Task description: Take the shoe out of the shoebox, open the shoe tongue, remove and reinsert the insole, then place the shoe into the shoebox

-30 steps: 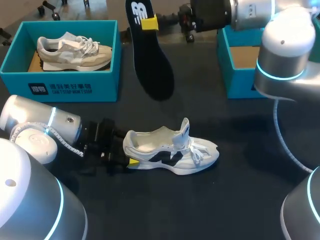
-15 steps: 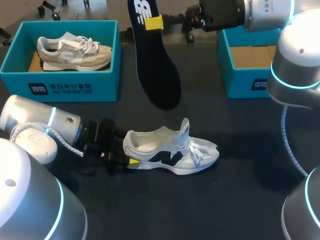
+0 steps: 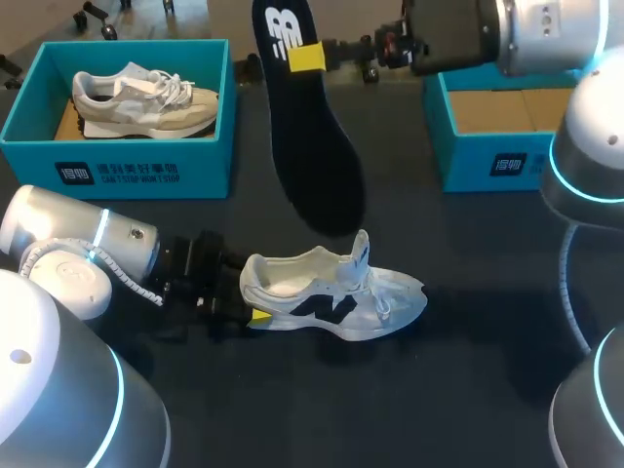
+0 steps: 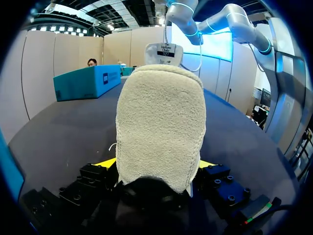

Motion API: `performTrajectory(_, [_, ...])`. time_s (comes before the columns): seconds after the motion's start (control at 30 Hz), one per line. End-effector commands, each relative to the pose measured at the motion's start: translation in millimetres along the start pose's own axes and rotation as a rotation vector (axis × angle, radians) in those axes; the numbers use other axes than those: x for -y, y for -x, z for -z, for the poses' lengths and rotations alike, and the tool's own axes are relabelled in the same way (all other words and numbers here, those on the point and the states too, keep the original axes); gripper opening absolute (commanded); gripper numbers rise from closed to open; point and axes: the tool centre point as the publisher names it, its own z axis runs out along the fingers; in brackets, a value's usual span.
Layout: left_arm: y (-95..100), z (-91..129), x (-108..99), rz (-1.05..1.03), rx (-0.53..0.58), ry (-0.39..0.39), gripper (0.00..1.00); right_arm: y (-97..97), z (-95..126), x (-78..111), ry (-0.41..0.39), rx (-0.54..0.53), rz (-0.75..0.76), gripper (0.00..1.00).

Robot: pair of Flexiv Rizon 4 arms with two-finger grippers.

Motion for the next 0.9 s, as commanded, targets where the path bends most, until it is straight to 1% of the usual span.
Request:
performTrajectory(0.03, [1.0, -1.6, -0.7, 0.001, -0.002, 0.004, 0.0, -5.4, 5.3, 0.3, -0.006, 0.049, -0.003, 0.0])
performTrajectory(0.43, [1.0, -1.6, -0.7, 0.001, -0.002, 0.004, 0.0, -5.4, 5.3, 0.3, -0.006, 0.049, -0.003, 0.0])
performTrajectory(0.47, [1.0, -1.6, -0.7, 0.001, -0.002, 0.004, 0.0, -5.9, 8.8, 0.1, -0.003, 0.044, -0.012, 0.0])
performTrajectory(0.5, [1.0, -1.6, -0.7, 0.001, -0.002, 0.004, 0.0, -8.0, 12.3, -0.3, 0.011, 0.026, -0.018, 0.0])
performTrajectory(0.67, [1.0, -1.6, -0.7, 0.001, -0.002, 0.004, 0.0, -20.2, 28.6, -0.1, 0.002, 0.015, -0.088, 0.0])
performTrajectory(0.9, [1.0, -1.6, -0.7, 0.001, -0.002, 0.004, 0.0, -42.3, 41.1, 0.2, 0.009, 0.023, -0.115, 0.0])
